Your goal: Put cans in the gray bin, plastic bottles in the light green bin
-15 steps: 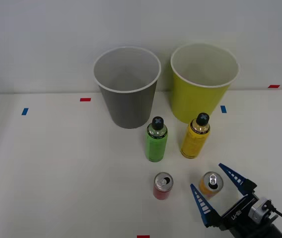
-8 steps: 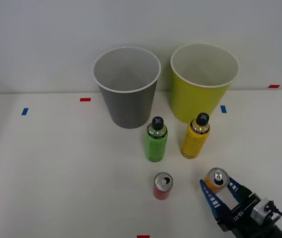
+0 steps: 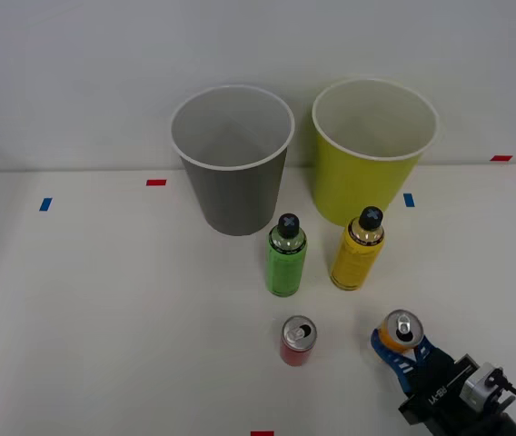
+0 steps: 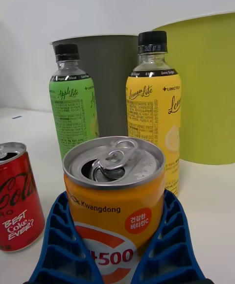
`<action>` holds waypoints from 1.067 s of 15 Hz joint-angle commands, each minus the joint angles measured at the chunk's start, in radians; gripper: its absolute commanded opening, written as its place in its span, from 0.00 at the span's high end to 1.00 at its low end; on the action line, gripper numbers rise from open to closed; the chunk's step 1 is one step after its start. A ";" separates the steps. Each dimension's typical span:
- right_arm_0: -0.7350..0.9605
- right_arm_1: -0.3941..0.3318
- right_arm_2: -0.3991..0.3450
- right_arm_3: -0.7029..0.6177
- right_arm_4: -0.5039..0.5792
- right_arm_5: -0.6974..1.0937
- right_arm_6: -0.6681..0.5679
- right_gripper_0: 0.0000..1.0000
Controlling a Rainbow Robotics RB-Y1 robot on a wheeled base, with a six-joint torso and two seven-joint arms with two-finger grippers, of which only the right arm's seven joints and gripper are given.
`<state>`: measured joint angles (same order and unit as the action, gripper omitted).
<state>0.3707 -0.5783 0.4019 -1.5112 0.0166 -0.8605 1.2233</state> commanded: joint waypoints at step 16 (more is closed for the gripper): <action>0.132 -0.189 -0.055 -0.623 -0.353 0.239 -0.067 0.99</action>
<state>0.5176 -0.7716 0.3469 -2.0480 -0.2971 -0.6995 1.1618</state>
